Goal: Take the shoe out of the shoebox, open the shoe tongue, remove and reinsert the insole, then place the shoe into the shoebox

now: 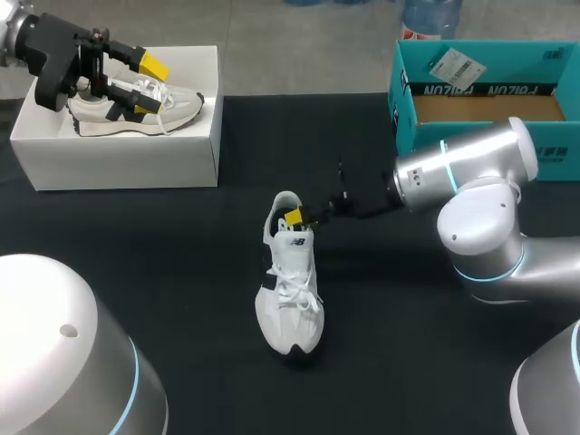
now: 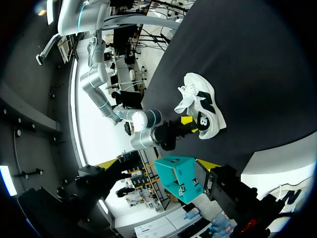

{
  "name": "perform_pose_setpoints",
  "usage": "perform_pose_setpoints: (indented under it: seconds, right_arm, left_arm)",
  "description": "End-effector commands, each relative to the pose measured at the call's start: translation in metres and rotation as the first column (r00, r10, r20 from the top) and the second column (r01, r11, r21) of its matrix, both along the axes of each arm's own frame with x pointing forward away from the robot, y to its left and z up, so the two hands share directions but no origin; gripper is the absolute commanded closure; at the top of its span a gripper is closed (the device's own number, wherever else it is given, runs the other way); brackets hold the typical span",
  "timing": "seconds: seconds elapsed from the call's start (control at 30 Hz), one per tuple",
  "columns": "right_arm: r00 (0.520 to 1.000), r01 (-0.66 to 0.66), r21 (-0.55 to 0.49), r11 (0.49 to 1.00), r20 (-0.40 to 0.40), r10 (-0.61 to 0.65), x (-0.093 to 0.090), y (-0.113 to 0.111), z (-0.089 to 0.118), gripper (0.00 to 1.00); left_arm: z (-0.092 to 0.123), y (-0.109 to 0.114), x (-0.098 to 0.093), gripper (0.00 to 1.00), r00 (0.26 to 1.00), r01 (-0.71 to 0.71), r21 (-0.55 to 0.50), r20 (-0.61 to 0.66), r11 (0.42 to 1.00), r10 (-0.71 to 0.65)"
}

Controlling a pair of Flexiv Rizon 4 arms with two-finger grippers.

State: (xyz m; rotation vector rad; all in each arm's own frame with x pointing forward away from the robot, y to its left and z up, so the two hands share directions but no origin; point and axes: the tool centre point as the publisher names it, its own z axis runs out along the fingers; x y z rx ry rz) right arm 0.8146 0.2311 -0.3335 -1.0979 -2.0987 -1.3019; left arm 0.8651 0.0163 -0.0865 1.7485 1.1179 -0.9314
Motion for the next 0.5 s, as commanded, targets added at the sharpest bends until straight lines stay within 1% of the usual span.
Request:
perform_pose_setpoints:
  seconds: [0.03,0.07,0.13,0.17,0.3,0.33,0.37,0.43,0.47,0.5]
  right_arm:
    - [1.000,-0.008,-0.028,1.000,-0.004,0.008,0.004,-0.001,0.007,0.25]
    - [1.000,-0.009,-0.033,0.999,-0.002,0.008,0.005,-0.002,0.009,0.25]
    - [1.000,-0.006,-0.045,0.999,0.000,0.006,0.006,-0.003,0.013,0.22]
    - [1.000,0.001,-0.057,0.998,-0.002,-0.001,0.007,-0.004,0.015,0.22]
    - [0.999,0.028,-0.112,0.993,-0.039,-0.033,0.009,-0.009,0.026,0.27]
    - [0.998,0.035,-0.131,0.991,-0.051,-0.042,0.009,-0.010,0.029,0.39]
    - [0.997,0.043,-0.144,0.989,-0.055,-0.051,0.010,-0.010,0.032,0.53]
    - [0.995,0.061,-0.157,0.986,-0.067,-0.072,0.011,-0.009,0.035,0.64]
    - [0.994,0.073,-0.165,0.984,-0.070,-0.085,0.012,-0.009,0.037,0.66]
    - [0.993,0.084,-0.165,0.983,-0.069,-0.097,0.012,-0.009,0.038,0.72]
  left_arm:
    - [0.001,0.000,0.000,0.00,1.000,0.001,0.004,0.001,1.000,-0.001]
    - [0.001,0.000,0.000,0.00,1.000,0.001,0.004,0.001,1.000,-0.001]
    - [0.001,0.000,0.000,0.00,1.000,0.001,0.004,0.001,1.000,-0.001]
    - [0.001,0.000,0.000,0.00,1.000,0.001,0.004,0.001,1.000,-0.001]
    - [0.001,0.000,0.000,0.00,1.000,0.001,0.004,0.001,1.000,-0.001]
    - [0.001,0.000,0.000,0.00,1.000,0.001,0.004,0.001,1.000,-0.001]
    - [0.001,0.000,0.000,0.00,1.000,0.001,0.004,0.001,1.000,-0.001]
    - [0.001,0.000,0.000,0.00,1.000,0.001,0.004,0.001,1.000,-0.001]
    - [0.001,0.000,0.000,0.00,1.000,0.001,0.004,0.001,1.000,-0.001]
    - [0.001,0.000,0.000,0.00,1.000,0.001,0.004,0.001,1.000,-0.001]
